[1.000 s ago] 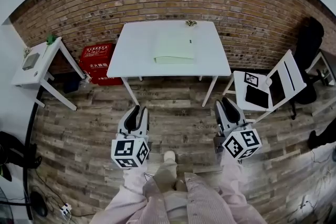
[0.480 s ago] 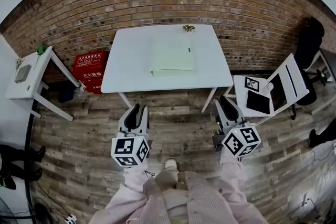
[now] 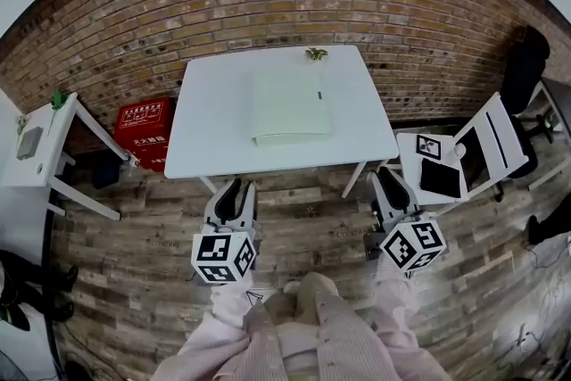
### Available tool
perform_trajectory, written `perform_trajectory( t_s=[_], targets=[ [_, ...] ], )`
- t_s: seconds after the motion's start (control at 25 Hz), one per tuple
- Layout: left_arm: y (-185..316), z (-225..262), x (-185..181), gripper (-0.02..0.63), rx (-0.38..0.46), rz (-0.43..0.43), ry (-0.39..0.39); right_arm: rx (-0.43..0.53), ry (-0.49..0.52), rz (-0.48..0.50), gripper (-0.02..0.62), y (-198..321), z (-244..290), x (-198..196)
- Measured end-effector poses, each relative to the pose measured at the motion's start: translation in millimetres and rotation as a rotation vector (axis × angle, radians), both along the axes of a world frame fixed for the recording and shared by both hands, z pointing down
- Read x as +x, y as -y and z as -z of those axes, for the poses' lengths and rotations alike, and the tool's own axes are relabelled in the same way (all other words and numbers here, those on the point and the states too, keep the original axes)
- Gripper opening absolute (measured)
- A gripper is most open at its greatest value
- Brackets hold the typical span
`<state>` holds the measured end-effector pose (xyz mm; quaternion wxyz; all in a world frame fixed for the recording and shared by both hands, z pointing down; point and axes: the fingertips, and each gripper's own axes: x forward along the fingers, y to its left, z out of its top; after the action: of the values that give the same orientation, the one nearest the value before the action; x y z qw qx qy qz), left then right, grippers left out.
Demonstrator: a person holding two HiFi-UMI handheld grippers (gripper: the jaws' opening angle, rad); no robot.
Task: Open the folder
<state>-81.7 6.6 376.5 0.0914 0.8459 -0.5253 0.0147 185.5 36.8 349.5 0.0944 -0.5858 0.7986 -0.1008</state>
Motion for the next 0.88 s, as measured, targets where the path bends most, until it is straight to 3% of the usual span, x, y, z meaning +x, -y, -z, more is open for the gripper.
perform_trajectory(
  t_s=[0.32,0.88],
  targets=[
    [35.7,-12.4,-2.8,0.095,-0.034,0.023,-0.005,-0.034,0.023,0.021,0.097,46.5,-12.3,-1.7],
    [152.9,-31.5,21.2,0.095,-0.105,0.049,-0.033,-0.134,0.036,0.112,0.097,185.7,-36.2,3.3]
  ],
)
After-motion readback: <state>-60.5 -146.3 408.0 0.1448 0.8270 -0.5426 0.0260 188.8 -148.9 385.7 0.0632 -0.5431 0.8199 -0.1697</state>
